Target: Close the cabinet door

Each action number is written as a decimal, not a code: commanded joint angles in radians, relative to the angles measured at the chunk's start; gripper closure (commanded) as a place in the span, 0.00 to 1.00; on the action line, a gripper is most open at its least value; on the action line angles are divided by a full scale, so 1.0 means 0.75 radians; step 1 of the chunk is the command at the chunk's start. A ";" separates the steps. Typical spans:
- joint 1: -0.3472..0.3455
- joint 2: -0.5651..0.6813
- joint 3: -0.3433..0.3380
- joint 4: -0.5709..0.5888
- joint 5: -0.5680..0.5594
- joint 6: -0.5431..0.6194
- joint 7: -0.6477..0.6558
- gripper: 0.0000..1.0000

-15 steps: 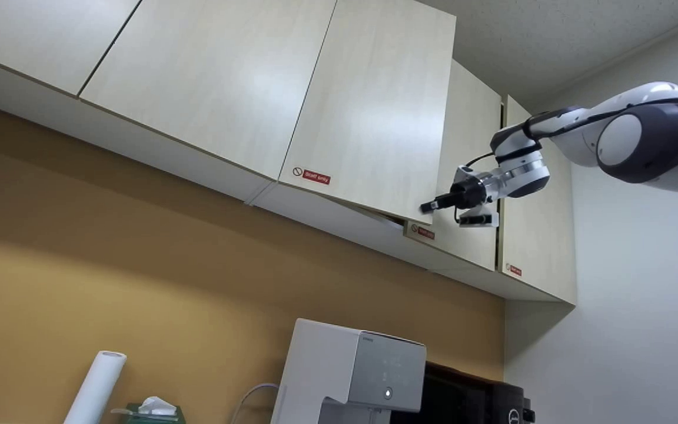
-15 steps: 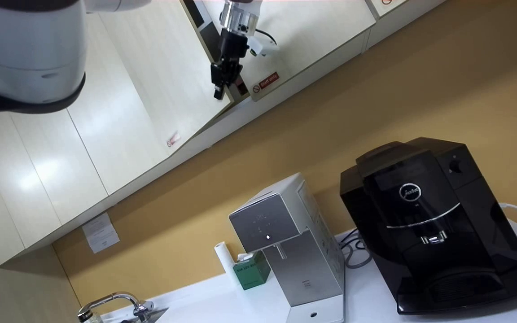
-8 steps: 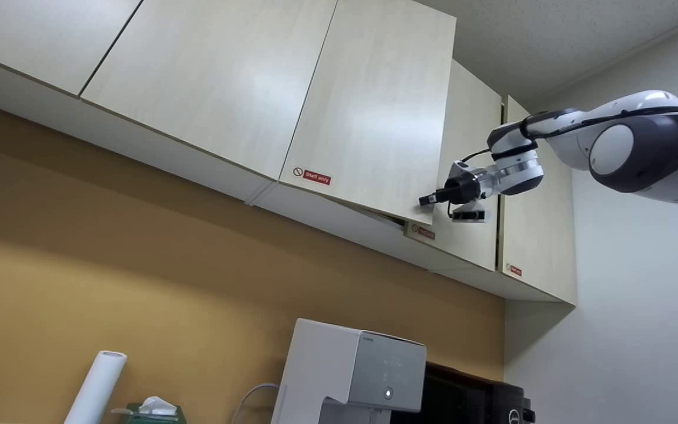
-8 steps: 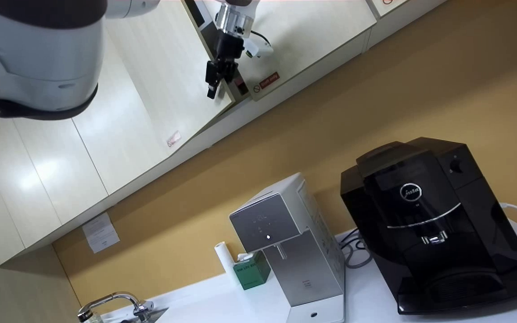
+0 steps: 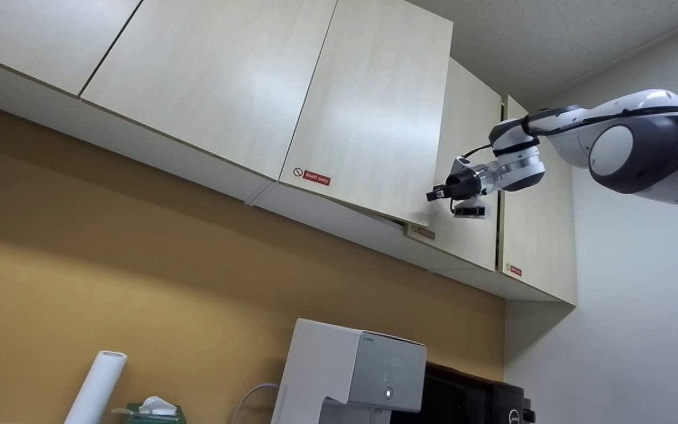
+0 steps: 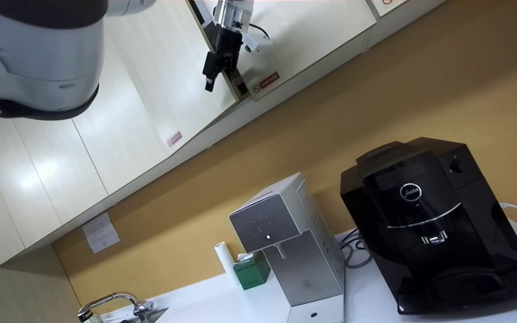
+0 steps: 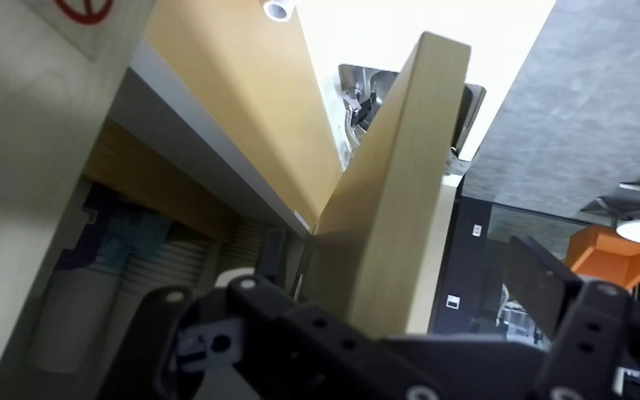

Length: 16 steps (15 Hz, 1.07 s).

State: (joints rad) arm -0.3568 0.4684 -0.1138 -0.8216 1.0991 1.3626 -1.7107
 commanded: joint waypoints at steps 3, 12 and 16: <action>0.016 -0.029 -0.029 0.009 -0.032 0.125 0.082 0.00; 0.095 -0.088 -0.066 -0.072 -0.146 0.449 0.168 0.00; 0.161 -0.216 -0.100 -0.204 -0.226 0.650 0.237 0.00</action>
State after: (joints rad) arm -0.2762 0.4062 -0.1567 -0.8748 0.9724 1.7157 -1.5834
